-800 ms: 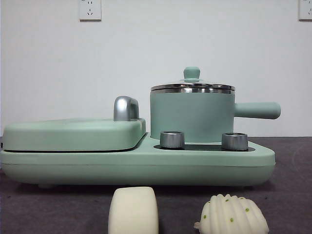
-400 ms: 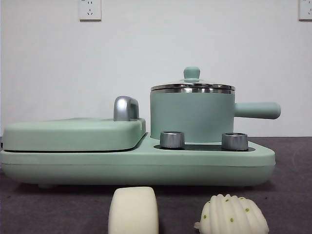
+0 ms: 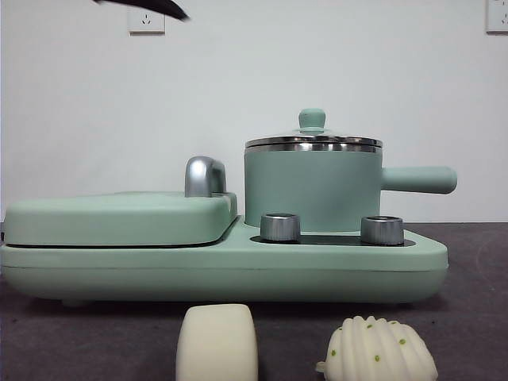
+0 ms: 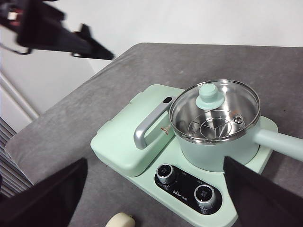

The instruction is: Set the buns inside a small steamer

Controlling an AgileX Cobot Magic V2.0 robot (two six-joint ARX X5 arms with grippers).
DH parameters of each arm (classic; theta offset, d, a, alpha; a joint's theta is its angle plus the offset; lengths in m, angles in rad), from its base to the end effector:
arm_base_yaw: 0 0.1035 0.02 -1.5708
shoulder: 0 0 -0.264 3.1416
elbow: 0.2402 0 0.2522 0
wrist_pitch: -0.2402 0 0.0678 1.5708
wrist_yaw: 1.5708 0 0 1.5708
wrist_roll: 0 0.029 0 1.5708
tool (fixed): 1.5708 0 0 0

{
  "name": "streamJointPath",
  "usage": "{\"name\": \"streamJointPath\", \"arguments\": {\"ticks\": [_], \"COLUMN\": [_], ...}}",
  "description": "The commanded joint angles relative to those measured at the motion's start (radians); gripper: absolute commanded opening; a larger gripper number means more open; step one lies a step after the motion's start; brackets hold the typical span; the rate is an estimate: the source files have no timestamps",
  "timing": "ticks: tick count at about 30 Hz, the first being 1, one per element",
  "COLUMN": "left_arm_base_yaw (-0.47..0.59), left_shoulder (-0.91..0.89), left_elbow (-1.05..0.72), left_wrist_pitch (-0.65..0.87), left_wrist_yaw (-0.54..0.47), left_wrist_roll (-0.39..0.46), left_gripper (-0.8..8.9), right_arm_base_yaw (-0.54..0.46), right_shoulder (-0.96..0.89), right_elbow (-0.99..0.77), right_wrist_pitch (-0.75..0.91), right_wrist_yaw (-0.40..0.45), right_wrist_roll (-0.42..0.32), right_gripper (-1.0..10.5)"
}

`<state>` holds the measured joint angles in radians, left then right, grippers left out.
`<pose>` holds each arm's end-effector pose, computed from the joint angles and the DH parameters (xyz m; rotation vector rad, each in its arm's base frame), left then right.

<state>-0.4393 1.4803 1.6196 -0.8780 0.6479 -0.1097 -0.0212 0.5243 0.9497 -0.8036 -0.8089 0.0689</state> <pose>0.2619 -0.1424 0.3986 -0.1747 0.8273 -0.9927 0.0719 0.0195 0.3590 0.2211 0.3821 0.7662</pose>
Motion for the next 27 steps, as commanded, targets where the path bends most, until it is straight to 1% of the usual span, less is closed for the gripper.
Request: {"name": "streamJointPath", "arguments": {"ticks": [1, 6, 12, 16, 19, 22, 24, 27], "left_arm_base_yaw": [-0.031, -0.076, -0.130, -0.169, -0.199, -0.229, -0.243, -0.248], "left_shoulder": [0.106, 0.280, 0.489, 0.583, 0.616, 0.632, 0.633, 0.641], "left_elbow": [0.106, 0.294, 0.566, 0.681, 0.699, 0.699, 0.699, 0.699], "left_wrist_pitch": [-0.021, -0.068, -0.175, -0.222, -0.223, -0.222, -0.220, -0.225], "left_wrist_yaw": [-0.013, -0.062, -0.200, -0.312, -0.399, -0.463, -0.475, -0.475], "left_wrist_roll": [0.043, 0.044, 0.066, 0.087, 0.113, 0.155, 0.176, 0.176], "left_gripper": [5.28, 5.28, 5.27, 5.18, 5.18, 5.10, 4.45, 4.32], "right_arm_base_yaw": [-0.001, -0.001, -0.001, -0.001, -0.001, -0.001, -0.001, -0.001], "right_shoulder": [0.003, 0.003, 0.003, 0.003, 0.003, 0.003, 0.003, 0.003], "right_elbow": [0.018, 0.018, 0.018, 0.018, 0.018, 0.018, 0.018, 0.018], "right_wrist_pitch": [0.007, 0.007, 0.008, 0.008, 0.008, 0.008, 0.008, 0.008], "right_wrist_yaw": [-0.003, -0.003, -0.002, -0.002, -0.002, -0.002, -0.002, -0.002], "right_wrist_roll": [0.010, 0.010, 0.009, 0.008, 0.008, 0.005, 0.005, 0.005], "right_gripper": [4.6, 4.6, 4.6, 4.6, 4.6, 4.6, 4.6, 4.6]}}
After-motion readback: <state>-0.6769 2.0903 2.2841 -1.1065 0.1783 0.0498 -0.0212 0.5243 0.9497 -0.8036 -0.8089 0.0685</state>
